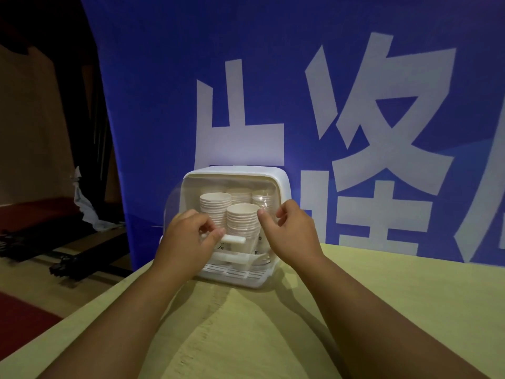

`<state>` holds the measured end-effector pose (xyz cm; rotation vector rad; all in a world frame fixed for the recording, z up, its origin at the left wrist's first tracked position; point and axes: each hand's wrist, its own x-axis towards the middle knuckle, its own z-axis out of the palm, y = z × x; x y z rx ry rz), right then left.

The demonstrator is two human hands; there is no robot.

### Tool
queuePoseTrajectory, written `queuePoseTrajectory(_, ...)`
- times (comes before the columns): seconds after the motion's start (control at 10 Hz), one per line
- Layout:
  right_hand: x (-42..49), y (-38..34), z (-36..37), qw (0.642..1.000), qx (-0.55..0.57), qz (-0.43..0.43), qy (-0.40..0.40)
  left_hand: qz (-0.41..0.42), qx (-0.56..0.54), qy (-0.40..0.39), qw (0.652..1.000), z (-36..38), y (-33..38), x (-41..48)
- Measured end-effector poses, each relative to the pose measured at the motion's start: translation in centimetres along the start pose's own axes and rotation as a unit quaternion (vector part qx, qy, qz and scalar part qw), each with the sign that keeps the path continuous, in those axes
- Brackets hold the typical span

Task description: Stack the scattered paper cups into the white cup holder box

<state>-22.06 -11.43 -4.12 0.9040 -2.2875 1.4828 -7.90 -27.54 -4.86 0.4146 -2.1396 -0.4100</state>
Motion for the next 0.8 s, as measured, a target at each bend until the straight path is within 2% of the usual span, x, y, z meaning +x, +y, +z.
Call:
queuePoseTrajectory(0.1, -0.5, 0.4, 0.1, 1.0, 0.003, -0.013, -0.004, -0.02, -0.005, -0.032, 0.999, -0.1, -0.2, 0.0)
queuePoseTrajectory(0.3, -1.2, 1.1, 0.8, 0.999, 0.029, -0.018, -0.006, -0.033, -0.002, -0.041, 0.999, -0.3, 0.3, -0.1)
queuePoseTrajectory(0.5, -1.7, 1.0, 0.6, 0.993, 0.112, 0.002, -0.026, 0.038, 0.078, -0.052, 0.995, 0.2, 3.6, -0.5)
queuePoseTrajectory(0.7, -0.7, 1.2, -1.3, 0.953, 0.25, 0.118, -0.126, 0.047, 0.14, -0.154, 0.977, 0.9, 9.6, 2.7)
queuePoseTrajectory(0.8, 0.3, 0.9, -3.6, 0.933, 0.261, 0.179, -0.172, -0.034, 0.076, -0.205, 0.975, 0.2, 12.3, 4.9)
